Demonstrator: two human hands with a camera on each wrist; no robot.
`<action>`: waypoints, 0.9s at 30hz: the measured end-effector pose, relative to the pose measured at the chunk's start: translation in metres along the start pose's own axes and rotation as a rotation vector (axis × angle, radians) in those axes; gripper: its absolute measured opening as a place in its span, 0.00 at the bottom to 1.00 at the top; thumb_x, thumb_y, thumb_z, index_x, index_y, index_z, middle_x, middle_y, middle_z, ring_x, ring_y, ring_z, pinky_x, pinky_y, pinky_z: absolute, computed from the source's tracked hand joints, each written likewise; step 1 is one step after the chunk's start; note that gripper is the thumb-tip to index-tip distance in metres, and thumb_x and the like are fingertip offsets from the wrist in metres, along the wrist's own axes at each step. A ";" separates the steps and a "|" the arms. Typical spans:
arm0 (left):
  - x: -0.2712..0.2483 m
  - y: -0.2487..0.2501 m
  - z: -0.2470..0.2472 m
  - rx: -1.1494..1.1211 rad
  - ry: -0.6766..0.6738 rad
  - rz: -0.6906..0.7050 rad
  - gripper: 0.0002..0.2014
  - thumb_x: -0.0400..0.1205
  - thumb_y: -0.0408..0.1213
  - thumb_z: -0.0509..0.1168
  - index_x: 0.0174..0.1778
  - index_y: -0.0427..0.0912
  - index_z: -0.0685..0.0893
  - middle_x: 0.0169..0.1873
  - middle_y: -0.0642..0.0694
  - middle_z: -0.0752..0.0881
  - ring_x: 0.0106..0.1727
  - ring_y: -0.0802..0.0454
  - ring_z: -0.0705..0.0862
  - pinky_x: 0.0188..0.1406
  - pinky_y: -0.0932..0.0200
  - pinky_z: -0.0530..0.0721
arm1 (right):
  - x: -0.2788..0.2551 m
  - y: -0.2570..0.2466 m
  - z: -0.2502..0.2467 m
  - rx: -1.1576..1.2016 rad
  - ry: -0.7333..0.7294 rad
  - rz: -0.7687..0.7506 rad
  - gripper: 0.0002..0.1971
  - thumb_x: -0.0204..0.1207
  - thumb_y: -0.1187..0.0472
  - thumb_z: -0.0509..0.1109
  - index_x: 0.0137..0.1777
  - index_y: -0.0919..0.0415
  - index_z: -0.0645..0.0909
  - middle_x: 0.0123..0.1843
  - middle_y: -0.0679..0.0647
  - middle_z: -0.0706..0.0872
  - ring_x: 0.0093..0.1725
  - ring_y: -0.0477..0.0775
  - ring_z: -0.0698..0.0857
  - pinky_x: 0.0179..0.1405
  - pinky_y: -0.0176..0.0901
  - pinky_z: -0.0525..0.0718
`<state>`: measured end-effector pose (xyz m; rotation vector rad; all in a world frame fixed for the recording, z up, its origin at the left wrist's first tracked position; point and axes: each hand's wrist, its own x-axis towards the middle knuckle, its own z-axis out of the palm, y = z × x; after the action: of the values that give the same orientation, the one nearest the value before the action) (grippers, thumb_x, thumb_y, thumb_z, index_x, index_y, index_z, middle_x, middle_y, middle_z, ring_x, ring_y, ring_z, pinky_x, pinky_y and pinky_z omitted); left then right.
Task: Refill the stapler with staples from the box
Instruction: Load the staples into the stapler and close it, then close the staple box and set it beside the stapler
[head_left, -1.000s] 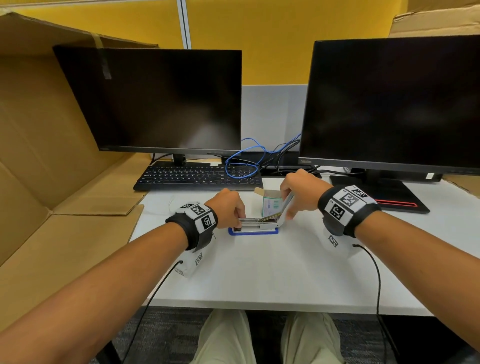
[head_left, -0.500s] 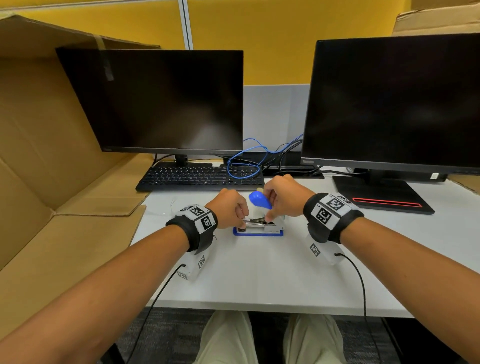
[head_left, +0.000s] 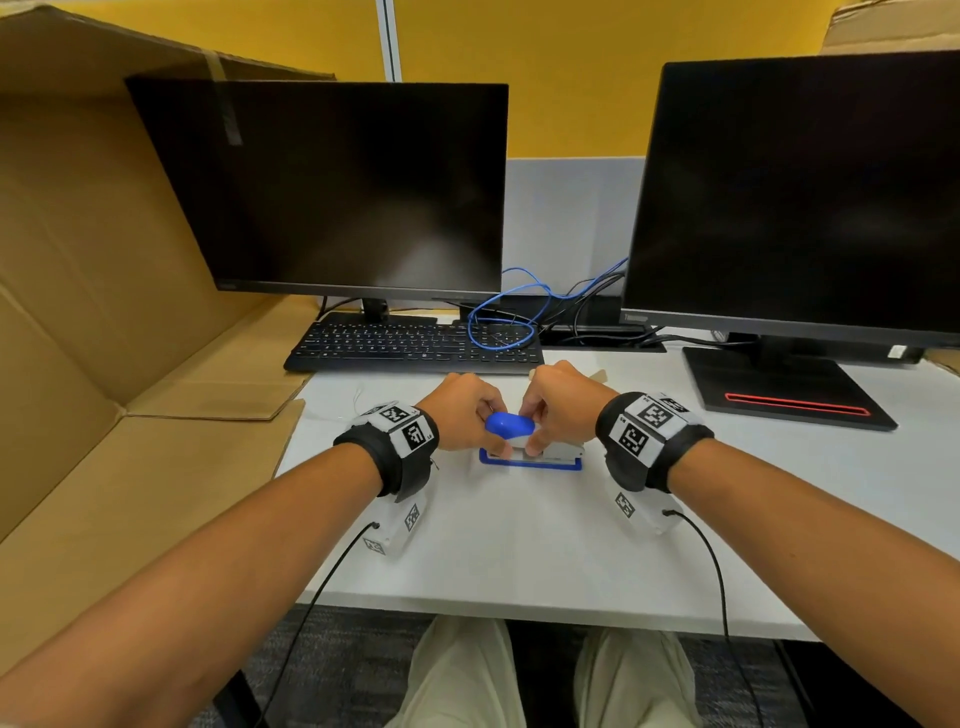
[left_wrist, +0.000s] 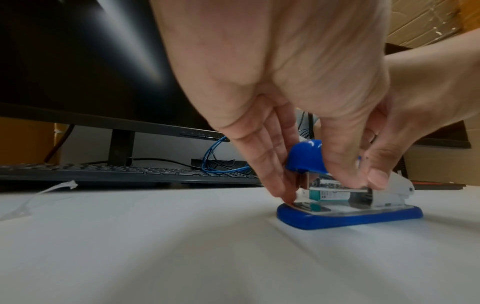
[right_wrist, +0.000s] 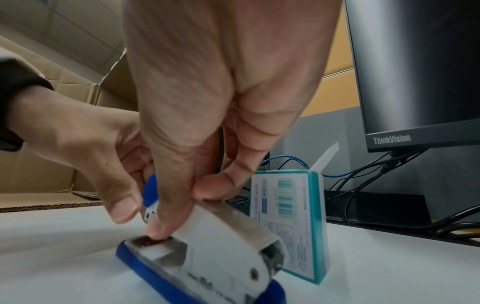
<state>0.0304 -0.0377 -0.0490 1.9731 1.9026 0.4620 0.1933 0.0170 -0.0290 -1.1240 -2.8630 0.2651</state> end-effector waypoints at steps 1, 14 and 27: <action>0.000 0.001 0.000 0.009 0.000 -0.001 0.21 0.63 0.44 0.83 0.49 0.41 0.89 0.40 0.44 0.94 0.42 0.47 0.91 0.54 0.48 0.88 | 0.000 0.001 0.000 -0.006 -0.003 -0.003 0.22 0.61 0.48 0.85 0.53 0.58 0.92 0.31 0.41 0.75 0.40 0.51 0.77 0.47 0.49 0.86; 0.005 0.001 -0.001 0.055 -0.011 -0.016 0.22 0.65 0.47 0.82 0.52 0.42 0.89 0.41 0.45 0.93 0.43 0.48 0.89 0.57 0.48 0.87 | -0.013 0.051 -0.042 0.156 0.202 0.204 0.35 0.65 0.42 0.80 0.70 0.57 0.78 0.63 0.56 0.86 0.60 0.55 0.83 0.61 0.50 0.83; 0.039 0.033 -0.009 -0.102 0.113 -0.031 0.16 0.77 0.38 0.73 0.60 0.36 0.87 0.53 0.39 0.92 0.54 0.47 0.90 0.60 0.57 0.86 | -0.020 0.084 -0.018 0.230 0.159 0.434 0.21 0.62 0.51 0.85 0.45 0.59 0.78 0.50 0.58 0.86 0.52 0.58 0.84 0.43 0.46 0.81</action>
<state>0.0568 0.0007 -0.0266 1.8859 1.9333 0.6608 0.2657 0.0665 -0.0258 -1.6189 -2.3529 0.4828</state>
